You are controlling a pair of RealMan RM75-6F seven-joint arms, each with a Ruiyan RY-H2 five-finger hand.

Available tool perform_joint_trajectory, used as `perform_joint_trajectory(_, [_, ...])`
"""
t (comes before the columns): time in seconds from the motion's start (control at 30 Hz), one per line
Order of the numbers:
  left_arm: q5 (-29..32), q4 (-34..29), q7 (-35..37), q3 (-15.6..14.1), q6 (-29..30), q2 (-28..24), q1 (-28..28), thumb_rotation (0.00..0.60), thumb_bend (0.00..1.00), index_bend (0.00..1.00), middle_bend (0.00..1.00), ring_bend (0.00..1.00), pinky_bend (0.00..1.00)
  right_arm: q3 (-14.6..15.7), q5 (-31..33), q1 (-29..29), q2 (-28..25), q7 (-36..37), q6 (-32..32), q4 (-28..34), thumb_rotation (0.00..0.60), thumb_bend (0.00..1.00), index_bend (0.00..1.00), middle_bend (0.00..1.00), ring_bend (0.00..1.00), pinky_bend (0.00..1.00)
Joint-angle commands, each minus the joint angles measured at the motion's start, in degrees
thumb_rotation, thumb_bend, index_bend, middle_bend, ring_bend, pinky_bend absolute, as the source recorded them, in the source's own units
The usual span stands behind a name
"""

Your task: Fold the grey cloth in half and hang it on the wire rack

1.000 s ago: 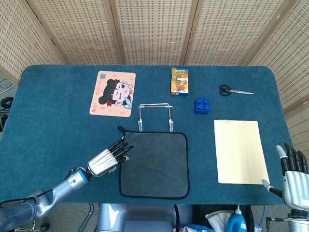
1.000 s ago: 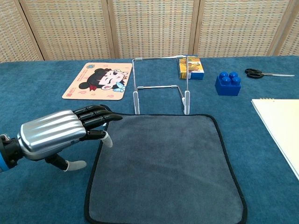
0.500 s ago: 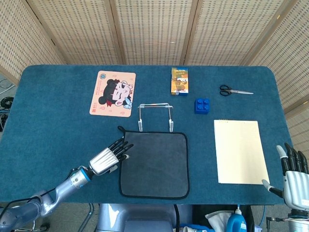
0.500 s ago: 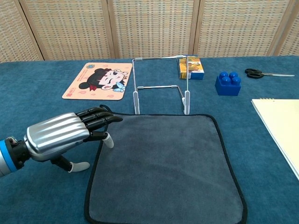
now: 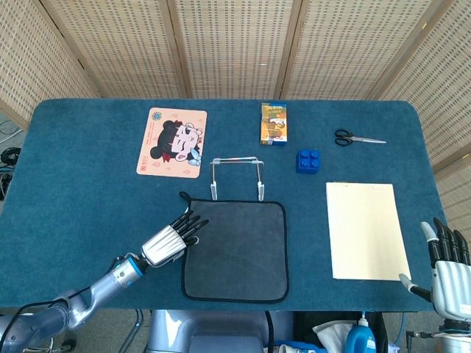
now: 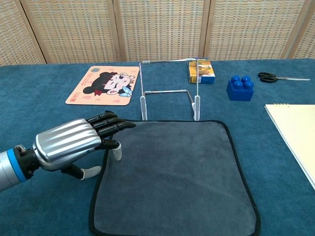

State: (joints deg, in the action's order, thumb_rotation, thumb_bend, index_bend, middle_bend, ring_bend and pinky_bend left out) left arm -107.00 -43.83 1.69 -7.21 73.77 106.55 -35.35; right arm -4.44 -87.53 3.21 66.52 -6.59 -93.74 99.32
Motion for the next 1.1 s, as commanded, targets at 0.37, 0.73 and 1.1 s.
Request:
perform_joint_trajectory(0.37, [0.72,-1.21,-1.93,-0.02,0.17,0.36,-0.8,0.6,0.45,0.49,0.0,0.0,0.0,0.19,-0.31,0.09,-0.38,0.9,-0.09,0.31,0.6,0.0,0.0,0.0,0.0,0.0])
perform_joint_trajectory(0.73, [1.64,-1.62,-2.58,0.02,0.19,0.49,-0.84,0.6,0.45,0.72,0.0,0.0,0.0,0.28,-0.47,0.13,-0.59,1.68,-0.13,0.31,0.6,0.0,0.0,0.0,0.0,0.0])
perform_joint_trajectory(1.1, [2.43,-2.09,-1.38,-0.59,1.24,-1.89,-0.15,0.6,0.45,0.81,0.0,0.0,0.0,0.44,-0.59,0.08,-0.83,2.41,0.11,0.46,0.6,0.0,0.0,0.0,0.0,0.0])
